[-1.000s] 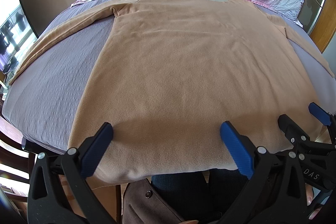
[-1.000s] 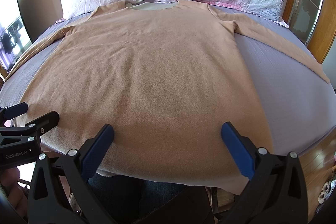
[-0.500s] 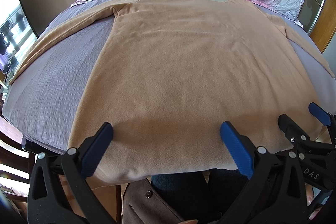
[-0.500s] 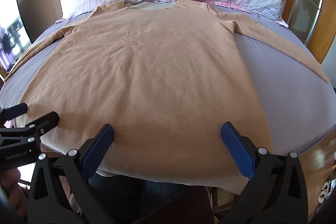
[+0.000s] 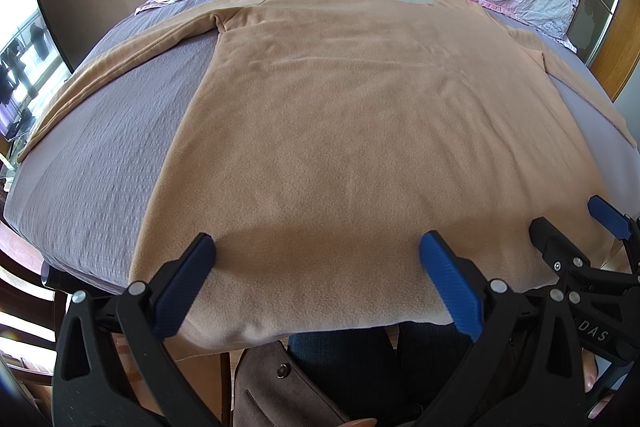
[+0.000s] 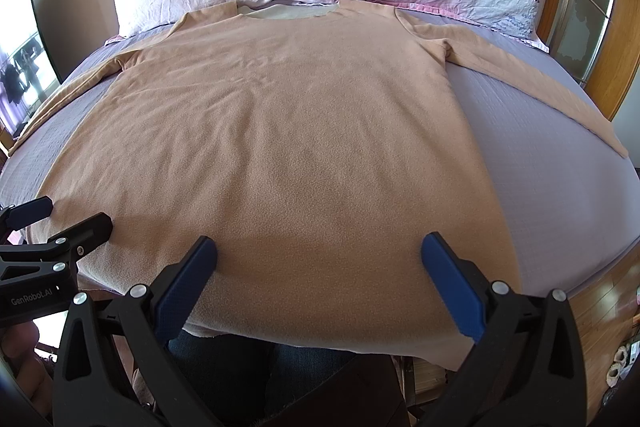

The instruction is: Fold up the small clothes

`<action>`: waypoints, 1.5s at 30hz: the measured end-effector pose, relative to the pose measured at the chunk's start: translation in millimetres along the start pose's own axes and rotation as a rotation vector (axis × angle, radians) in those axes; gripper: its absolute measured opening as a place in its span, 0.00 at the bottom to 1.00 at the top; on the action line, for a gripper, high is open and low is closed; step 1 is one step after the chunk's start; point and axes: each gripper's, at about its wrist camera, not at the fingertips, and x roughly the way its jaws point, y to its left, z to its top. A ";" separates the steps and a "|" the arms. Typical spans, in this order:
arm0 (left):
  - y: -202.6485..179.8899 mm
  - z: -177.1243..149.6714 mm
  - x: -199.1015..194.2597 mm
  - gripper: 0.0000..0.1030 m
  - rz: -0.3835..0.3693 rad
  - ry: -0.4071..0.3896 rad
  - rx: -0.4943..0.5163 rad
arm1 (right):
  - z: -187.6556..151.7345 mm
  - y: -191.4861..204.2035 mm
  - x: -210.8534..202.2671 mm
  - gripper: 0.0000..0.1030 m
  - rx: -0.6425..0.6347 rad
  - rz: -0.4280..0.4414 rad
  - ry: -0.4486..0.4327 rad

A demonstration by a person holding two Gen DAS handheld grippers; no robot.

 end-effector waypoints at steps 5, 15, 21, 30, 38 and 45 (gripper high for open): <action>0.0 0.0 0.0 0.98 0.000 0.000 0.000 | 0.2 0.0 -0.2 0.99 0.000 0.000 0.000; 0.0 0.0 0.0 0.98 0.000 -0.001 0.000 | -0.2 0.0 -0.4 0.99 0.000 -0.001 0.000; 0.0 0.0 -0.1 0.98 0.000 -0.001 0.000 | -0.3 0.1 -0.4 0.99 0.000 -0.001 0.000; 0.0 0.0 -0.1 0.98 0.000 -0.002 0.000 | -0.1 0.0 -0.6 0.99 0.000 -0.001 0.000; 0.0 0.0 -0.1 0.98 0.000 -0.003 0.000 | 0.2 2.9 -3.5 0.99 -0.001 -0.001 -0.007; -0.8 -6.4 -6.4 0.98 -0.003 -0.084 0.011 | 13.6 -46.3 -13.5 0.99 0.086 0.168 -0.122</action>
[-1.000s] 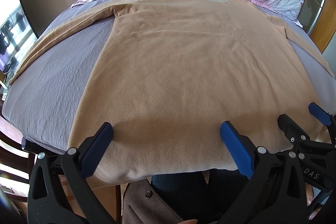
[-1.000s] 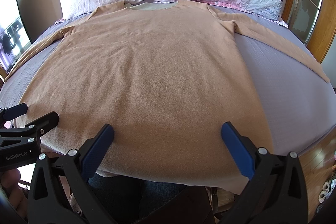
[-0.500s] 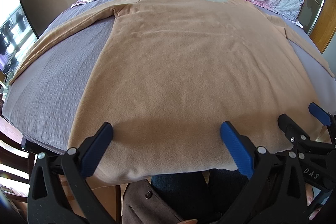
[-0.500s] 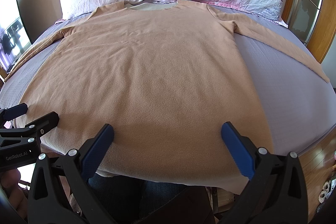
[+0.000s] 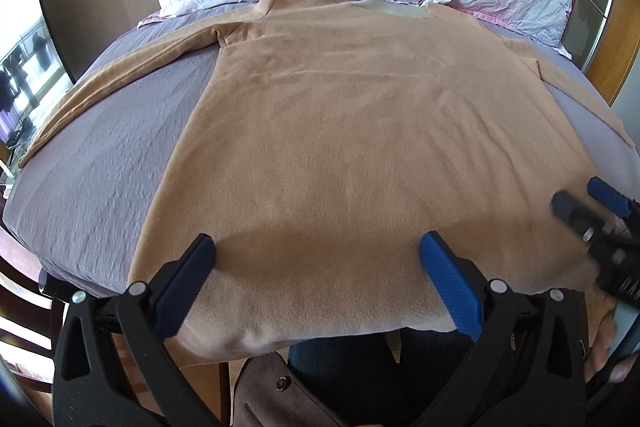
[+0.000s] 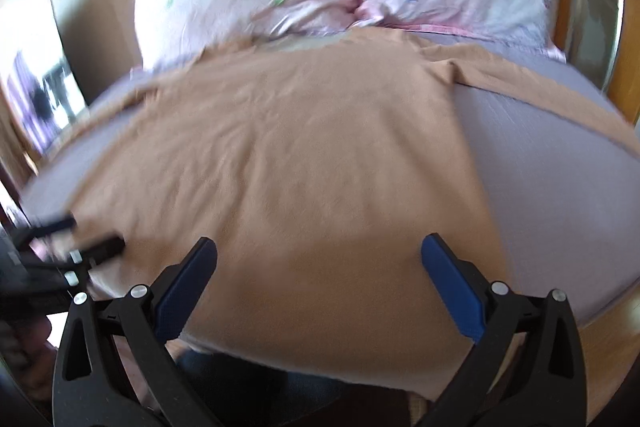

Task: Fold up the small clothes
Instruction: 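Grasp one sleeve with the right gripper and fold it across the shirt back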

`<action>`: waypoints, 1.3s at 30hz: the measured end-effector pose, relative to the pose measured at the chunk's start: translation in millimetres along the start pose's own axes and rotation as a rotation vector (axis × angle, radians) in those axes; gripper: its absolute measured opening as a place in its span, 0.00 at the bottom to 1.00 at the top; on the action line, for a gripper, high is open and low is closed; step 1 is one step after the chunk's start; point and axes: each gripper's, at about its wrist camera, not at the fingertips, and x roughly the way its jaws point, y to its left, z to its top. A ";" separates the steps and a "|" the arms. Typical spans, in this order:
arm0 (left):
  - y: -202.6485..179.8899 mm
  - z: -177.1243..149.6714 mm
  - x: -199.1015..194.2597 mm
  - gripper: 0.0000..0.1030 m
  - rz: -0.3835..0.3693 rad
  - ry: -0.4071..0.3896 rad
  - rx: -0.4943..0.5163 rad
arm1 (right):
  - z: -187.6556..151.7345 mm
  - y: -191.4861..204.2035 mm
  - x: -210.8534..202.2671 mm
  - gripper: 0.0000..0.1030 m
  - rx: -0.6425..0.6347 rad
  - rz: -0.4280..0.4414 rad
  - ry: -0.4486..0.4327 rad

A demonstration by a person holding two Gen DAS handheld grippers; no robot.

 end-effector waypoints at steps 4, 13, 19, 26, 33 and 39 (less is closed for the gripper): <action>3.8 5.8 2.5 0.98 -0.032 -0.023 0.015 | 41.5 -104.3 -21.8 0.93 0.329 -0.038 -0.094; 52.8 50.3 -6.9 0.98 -0.092 -0.256 -0.113 | 69.2 -323.9 -23.5 0.66 1.000 -0.145 -0.119; 105.0 67.3 -1.7 0.98 -0.114 -0.291 -0.216 | 73.4 -375.3 -13.4 0.52 1.145 -0.107 -0.205; 200.1 69.2 -4.8 0.98 -0.149 -0.316 -0.430 | 107.8 -378.3 -12.6 0.06 1.027 -0.278 -0.208; 264.2 77.3 -8.5 0.98 -0.011 -0.322 -0.577 | 231.7 -135.7 6.4 0.05 0.289 -0.012 -0.232; 295.8 74.6 12.0 0.83 -0.021 -0.244 -0.725 | 220.5 84.6 113.3 0.07 -0.166 0.267 0.084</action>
